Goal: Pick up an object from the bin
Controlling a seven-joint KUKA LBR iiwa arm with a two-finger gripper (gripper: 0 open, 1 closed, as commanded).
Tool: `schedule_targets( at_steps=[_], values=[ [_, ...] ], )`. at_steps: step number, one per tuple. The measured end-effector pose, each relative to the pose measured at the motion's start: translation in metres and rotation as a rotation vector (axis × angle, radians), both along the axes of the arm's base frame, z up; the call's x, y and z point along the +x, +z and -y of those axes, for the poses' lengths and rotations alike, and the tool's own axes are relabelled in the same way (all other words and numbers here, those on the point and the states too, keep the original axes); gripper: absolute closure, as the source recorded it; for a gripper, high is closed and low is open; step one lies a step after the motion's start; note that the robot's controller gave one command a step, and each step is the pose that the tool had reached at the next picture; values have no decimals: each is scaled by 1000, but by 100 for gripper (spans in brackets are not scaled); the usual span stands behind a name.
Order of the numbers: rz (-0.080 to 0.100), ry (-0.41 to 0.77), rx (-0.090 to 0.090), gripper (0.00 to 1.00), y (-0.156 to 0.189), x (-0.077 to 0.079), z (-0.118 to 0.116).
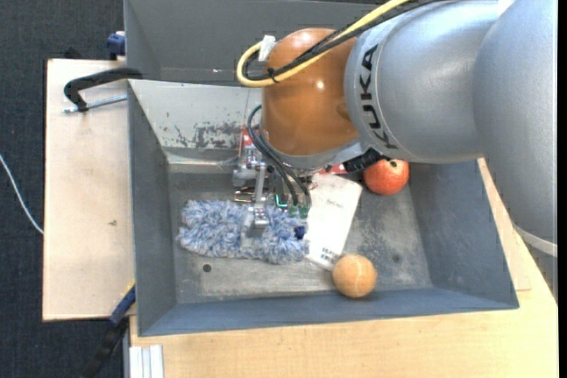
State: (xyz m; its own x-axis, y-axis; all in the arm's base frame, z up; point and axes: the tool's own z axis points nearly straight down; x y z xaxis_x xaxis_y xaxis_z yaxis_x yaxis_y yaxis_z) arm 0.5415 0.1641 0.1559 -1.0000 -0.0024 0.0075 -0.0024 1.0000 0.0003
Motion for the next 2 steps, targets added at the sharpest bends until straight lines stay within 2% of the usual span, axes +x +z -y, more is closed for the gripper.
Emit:
schedule_targets(
  at_steps=[1, 2],
  values=[
    [8, -2, 1, 0, 5, 2, 1],
    [13, -59, 3, 0, -60, 13, 37]
  ],
)
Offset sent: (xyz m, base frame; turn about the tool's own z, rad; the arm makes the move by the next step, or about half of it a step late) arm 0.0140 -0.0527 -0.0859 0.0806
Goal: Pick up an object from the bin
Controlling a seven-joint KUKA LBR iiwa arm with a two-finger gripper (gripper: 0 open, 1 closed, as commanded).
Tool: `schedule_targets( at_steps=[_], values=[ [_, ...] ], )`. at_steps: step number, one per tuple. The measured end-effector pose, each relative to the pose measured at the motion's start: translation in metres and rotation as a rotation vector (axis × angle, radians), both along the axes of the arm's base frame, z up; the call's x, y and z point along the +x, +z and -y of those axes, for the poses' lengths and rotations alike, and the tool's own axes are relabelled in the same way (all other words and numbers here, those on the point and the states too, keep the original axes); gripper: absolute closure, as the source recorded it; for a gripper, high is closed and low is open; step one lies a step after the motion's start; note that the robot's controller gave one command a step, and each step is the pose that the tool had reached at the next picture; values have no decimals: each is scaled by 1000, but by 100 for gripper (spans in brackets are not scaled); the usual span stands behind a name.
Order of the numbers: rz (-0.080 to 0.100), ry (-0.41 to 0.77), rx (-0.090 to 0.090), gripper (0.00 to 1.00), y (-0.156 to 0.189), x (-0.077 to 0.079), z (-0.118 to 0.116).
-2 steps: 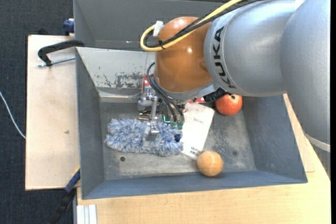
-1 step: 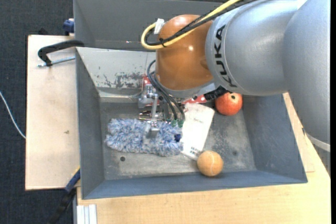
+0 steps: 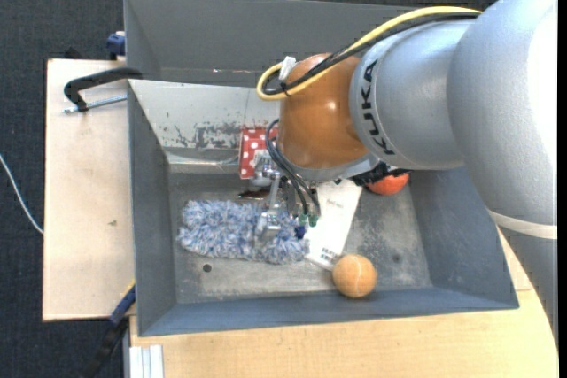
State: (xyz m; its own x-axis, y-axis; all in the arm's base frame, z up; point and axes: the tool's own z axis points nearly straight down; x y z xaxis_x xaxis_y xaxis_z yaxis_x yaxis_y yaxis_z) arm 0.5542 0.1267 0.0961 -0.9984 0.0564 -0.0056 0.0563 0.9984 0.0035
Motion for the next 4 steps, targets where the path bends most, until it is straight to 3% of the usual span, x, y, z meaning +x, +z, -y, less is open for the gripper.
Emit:
schedule_targets(
  at_steps=[1, 2, 3, 4],
  values=[
    [-1, -53, -2, 0, -22, -2, 6],
    [3, -63, -3, 0, -22, -6, -19],
    [-1, -54, 2, 0, -21, -4, -7],
    [2, -62, -1, 100, -19, -4, -19]
  ],
)
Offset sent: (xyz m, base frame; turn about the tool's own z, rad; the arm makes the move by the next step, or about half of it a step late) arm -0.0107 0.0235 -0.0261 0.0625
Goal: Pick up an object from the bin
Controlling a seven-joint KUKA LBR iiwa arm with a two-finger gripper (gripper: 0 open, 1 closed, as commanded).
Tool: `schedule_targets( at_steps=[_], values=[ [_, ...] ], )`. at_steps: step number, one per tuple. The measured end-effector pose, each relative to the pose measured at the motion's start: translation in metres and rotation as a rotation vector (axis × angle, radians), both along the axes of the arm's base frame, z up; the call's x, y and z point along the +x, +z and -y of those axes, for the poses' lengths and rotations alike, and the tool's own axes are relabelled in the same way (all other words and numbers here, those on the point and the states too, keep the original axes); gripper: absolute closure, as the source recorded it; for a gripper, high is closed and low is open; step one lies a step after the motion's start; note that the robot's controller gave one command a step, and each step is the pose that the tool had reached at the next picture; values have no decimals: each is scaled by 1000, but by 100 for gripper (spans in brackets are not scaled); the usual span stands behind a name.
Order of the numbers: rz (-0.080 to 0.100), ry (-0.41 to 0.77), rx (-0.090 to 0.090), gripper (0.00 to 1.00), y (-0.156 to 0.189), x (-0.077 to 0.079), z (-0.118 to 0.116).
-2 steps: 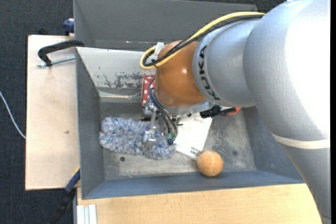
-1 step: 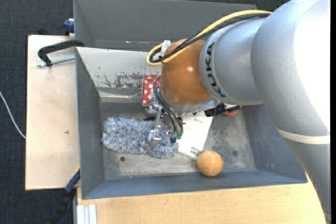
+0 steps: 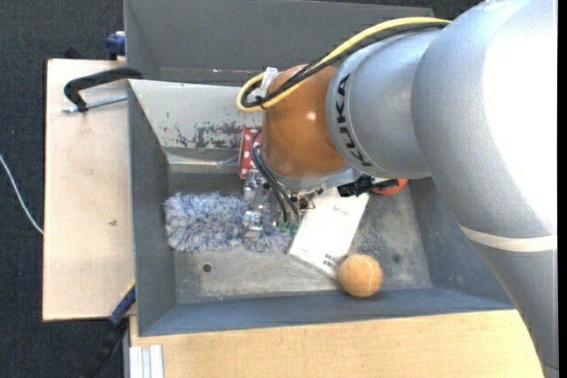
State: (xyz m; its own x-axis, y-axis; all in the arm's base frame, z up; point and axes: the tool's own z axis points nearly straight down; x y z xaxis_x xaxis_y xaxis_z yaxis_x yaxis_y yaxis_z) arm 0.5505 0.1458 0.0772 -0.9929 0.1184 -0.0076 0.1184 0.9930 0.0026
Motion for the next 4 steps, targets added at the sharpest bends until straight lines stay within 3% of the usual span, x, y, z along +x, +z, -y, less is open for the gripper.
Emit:
schedule_targets(
  at_steps=[2, 4],
  values=[
    [-3, 0, 0, 100, 2, -1, 0],
    [-9, 0, -1, 100, 35, -2, 0]
  ],
)
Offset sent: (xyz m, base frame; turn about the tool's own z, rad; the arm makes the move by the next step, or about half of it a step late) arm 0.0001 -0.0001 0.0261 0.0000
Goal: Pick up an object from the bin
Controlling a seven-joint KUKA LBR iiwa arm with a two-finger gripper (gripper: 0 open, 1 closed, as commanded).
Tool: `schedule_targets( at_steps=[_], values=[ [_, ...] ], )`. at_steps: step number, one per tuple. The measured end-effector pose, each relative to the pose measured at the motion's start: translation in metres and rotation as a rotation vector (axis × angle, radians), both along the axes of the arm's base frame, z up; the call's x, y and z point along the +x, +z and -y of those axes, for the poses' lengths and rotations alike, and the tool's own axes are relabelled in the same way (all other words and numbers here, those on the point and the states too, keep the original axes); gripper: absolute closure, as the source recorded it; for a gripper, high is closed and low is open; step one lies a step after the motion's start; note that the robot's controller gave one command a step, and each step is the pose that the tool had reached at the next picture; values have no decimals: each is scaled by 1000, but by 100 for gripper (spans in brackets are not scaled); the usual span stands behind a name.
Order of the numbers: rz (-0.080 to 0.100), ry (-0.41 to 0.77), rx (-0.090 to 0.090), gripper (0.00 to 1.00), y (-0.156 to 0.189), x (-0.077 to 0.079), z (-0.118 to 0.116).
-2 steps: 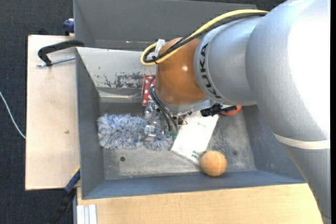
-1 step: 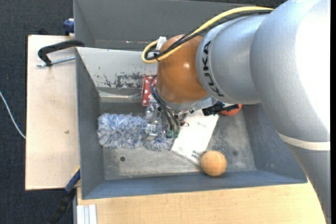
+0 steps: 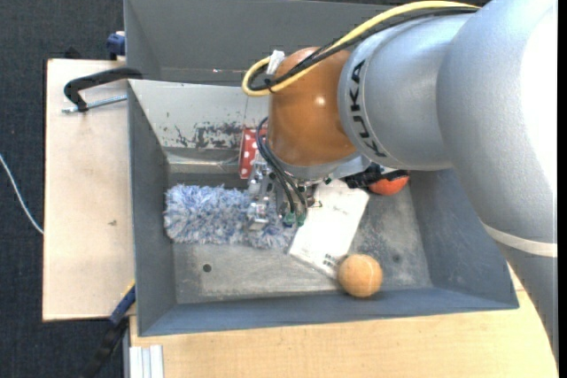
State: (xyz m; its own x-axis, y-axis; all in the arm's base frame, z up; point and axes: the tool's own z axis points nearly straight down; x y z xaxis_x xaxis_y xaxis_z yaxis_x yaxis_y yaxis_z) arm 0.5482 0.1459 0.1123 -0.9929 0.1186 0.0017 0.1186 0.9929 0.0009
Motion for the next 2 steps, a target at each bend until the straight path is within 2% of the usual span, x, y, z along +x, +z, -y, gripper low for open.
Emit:
schedule_targets(
  at_steps=[2],
  values=[
    [8, 0, 2, 100, 21, 2, -1]
  ],
)
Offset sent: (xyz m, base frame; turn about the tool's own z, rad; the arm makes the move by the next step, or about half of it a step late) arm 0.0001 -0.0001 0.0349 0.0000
